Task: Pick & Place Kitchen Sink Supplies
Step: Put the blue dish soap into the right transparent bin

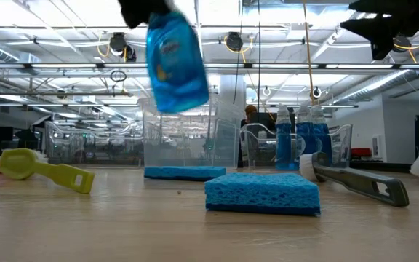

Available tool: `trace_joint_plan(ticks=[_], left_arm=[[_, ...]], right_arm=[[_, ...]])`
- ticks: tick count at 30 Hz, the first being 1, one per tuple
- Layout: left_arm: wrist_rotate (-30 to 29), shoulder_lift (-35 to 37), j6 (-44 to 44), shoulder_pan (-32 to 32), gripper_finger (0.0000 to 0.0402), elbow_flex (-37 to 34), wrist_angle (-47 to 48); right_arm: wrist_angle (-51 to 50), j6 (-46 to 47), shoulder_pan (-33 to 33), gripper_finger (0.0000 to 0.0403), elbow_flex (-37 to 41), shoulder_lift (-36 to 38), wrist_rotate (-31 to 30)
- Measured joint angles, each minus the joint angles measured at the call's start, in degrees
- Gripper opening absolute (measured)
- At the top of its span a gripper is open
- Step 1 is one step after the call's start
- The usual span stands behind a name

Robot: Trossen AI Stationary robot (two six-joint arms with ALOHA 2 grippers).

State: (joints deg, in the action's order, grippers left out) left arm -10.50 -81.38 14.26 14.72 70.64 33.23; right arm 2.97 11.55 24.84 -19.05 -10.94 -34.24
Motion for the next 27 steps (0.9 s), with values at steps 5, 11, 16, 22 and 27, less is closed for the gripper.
trace_joint_plan(ticks=[5, 11, 16, 22, 27], left_arm=[[0.0, -0.3, 0.4, -1.8, 0.0157, 3.5, -2.0], [-0.1, -1.3, 1.1, -3.3, 0.0157, 5.0, -8.4], [0.8, -4.5, 1.0, -4.5, 0.0157, 5.0, -11.8], [3.5, -9.7, -0.6, -5.6, 0.0157, 5.5, -14.5], [4.7, -15.2, -6.5, -6.8, 0.0157, 10.7, -14.2]], right_arm=[[3.6, 0.0, 0.0, 0.0160, 0.0, 0.0, 0.0], [4.1, 0.0, 0.0, 0.0160, 0.0, -0.3, -0.1], [8.8, -0.2, 0.0, 0.0160, 0.0, -3.4, 0.0], [13.3, -0.5, -0.1, 0.0160, 0.0, -10.0, 1.5], [16.0, -0.1, -0.1, 0.0160, 0.0, -14.7, 1.4]])
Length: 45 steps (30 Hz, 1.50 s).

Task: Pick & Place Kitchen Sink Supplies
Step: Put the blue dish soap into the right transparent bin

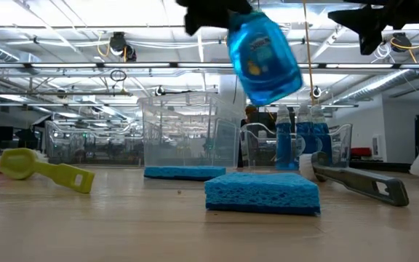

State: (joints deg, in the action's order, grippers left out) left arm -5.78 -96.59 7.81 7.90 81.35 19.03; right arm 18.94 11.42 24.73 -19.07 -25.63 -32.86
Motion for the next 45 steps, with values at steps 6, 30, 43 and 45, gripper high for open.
trace_joint_plan(ticks=[6, 30, 43, 45], left_arm=[[-0.2, -8.0, -9.1, -3.4, 0.0156, 8.7, 7.5], [0.0, -17.8, -19.9, -11.5, 0.0156, 24.1, 14.2], [-0.1, -17.7, -18.1, -10.7, 0.0156, 24.1, 14.7], [-0.1, -17.7, -18.1, -10.4, 0.0156, 24.1, 14.6]], right_arm=[[2.1, -0.1, 0.0, 0.0160, 0.0, -1.5, -0.1], [-4.0, -4.9, -4.6, 0.0161, -5.9, -8.2, -4.4], [-9.3, -7.5, -8.7, 0.0245, -14.2, -18.9, -1.4], [-9.0, -7.2, -9.6, 0.0254, -14.2, -20.2, -1.0]])
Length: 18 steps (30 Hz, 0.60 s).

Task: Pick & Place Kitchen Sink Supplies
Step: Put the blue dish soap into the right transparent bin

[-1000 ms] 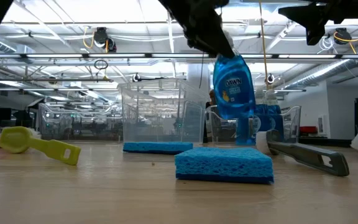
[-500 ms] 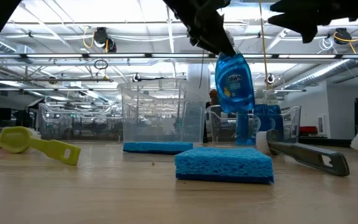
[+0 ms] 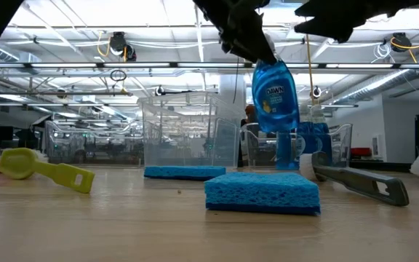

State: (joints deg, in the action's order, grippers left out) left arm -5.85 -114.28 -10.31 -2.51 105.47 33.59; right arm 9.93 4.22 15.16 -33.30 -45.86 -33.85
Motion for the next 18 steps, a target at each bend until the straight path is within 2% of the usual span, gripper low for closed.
trace_joint_plan(ticks=[9, 18], left_arm=[[0.0, 0.0, 0.3, 0.7, 0.0156, 0.0, -0.3], [0.0, 0.0, 0.3, 0.7, 0.0156, 0.0, -0.8]], right_arm=[[6.4, 0.9, -4.7, 0.0265, 0.0, -6.1, 8.6], [9.0, 2.3, -7.1, 0.0265, -0.1, -9.8, 11.7]])
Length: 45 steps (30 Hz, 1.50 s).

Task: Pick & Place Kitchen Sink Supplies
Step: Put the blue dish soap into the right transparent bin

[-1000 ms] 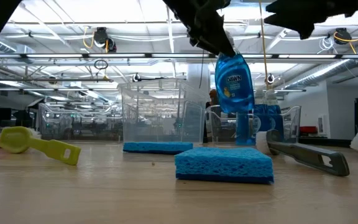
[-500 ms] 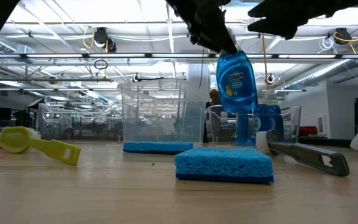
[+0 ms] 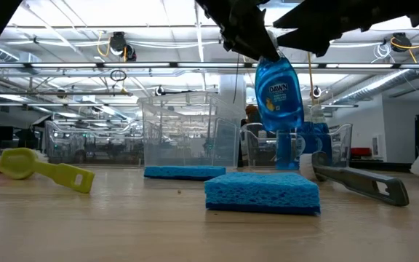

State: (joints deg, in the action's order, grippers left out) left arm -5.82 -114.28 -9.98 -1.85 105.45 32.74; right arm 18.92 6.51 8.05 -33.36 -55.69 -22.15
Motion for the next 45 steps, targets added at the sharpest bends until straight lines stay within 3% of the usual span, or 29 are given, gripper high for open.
trace_joint_plan(ticks=[13, 28, 45], left_arm=[[0.7, 0.0, -0.3, -0.1, 0.0156, 0.0, 0.3], [1.3, 0.0, -0.4, 0.0, 0.0155, -0.1, -0.8], [1.8, 0.1, -0.7, 0.0, 0.0155, -0.1, -1.5]], right_arm=[[2.7, 1.0, -4.3, 0.0264, 0.0, -3.5, 4.9], [2.8, 0.5, -4.7, 0.0181, 0.0, -3.4, 7.3], [3.6, 0.5, -4.7, 0.0160, 0.0, -3.4, 7.2]])
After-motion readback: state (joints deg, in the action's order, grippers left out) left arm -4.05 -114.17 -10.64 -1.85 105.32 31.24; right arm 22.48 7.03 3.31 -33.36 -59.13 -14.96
